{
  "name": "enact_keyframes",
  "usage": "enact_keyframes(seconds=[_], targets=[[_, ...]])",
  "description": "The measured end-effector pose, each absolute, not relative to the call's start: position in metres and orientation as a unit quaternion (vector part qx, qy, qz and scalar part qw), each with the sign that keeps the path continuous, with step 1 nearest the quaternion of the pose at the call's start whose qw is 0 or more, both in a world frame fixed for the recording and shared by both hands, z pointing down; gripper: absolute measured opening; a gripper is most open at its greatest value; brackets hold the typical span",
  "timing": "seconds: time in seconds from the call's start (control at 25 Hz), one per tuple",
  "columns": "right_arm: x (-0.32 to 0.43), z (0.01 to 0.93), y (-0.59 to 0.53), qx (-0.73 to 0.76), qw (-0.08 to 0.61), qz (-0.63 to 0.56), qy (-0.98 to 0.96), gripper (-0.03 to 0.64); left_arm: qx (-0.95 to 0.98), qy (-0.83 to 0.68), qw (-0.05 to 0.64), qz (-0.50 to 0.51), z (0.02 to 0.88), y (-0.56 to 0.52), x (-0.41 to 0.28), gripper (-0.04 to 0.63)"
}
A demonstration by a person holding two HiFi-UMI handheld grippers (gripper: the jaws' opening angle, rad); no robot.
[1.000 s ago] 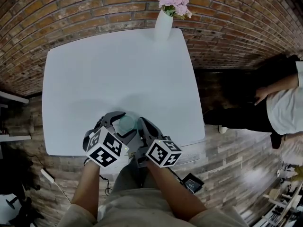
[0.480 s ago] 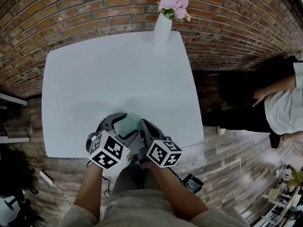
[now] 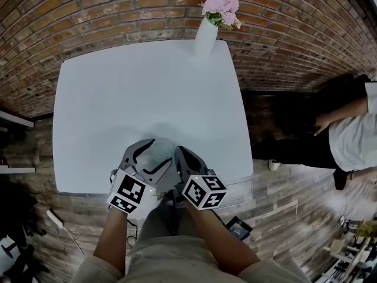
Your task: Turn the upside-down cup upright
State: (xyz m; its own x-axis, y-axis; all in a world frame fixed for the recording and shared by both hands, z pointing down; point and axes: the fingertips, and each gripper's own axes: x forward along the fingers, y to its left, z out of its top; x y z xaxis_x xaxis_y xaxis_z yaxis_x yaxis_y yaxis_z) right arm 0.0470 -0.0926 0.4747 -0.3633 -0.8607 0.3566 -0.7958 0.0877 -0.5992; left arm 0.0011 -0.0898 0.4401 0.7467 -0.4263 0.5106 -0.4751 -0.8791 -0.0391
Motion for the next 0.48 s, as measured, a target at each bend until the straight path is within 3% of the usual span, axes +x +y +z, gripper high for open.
enact_keyframes(seconds=[0.28, 0.48], targets=[[0.052, 0.439, -0.096, -0.582, 0.015, -0.297, 0.757, 0.009, 0.937, -0.279, 0.102, 0.184, 0.421, -0.091, -0.013, 0.281], [0.041, 0.408, -0.095, -0.579, -0.006, -0.240, 0.779, 0.009, 0.932, -0.326, 0.093, 0.133, 0.394, -0.092, -0.018, 0.209]])
